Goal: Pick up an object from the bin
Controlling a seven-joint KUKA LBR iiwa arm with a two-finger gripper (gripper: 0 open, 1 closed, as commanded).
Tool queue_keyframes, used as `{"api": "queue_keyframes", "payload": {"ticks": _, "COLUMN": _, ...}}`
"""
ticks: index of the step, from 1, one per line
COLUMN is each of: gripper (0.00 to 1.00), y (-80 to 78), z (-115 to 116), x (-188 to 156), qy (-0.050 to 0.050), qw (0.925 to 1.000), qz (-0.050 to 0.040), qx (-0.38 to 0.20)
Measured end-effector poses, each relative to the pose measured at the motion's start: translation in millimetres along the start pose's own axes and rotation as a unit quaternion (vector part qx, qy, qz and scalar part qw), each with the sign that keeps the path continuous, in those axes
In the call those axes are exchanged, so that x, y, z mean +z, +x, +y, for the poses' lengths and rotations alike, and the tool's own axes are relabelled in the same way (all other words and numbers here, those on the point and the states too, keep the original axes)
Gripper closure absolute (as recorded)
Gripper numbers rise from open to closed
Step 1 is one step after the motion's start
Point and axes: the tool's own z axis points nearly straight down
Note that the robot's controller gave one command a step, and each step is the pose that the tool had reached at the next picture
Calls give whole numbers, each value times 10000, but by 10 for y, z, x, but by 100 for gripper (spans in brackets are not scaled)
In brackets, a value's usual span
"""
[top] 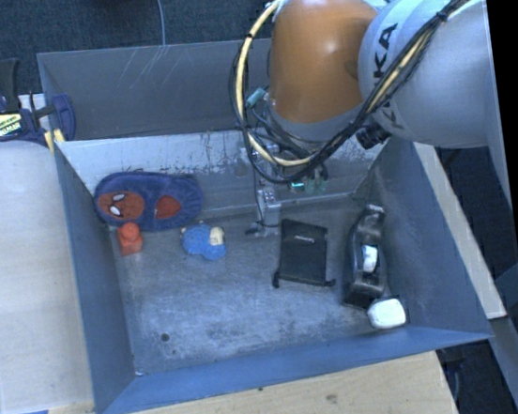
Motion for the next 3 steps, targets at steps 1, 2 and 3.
{"api": "queue_keyframes", "payload": {"ticks": 1, "gripper": 0, "y": 163, "z": 342, "x": 773, "qy": -1, "qw": 9986, "qz": 2, "qx": -523}}
{"api": "queue_keyframes", "payload": {"ticks": 2, "gripper": 0, "y": -5, "z": 350, "x": 1284, "qy": 11, "qw": 9959, "qz": -5, "qx": -904}}
{"api": "queue_keyframes", "payload": {"ticks": 3, "gripper": 100, "y": -15, "z": 356, "x": 1254, "qy": 1, "qw": 9960, "qz": -25, "qx": -893}}
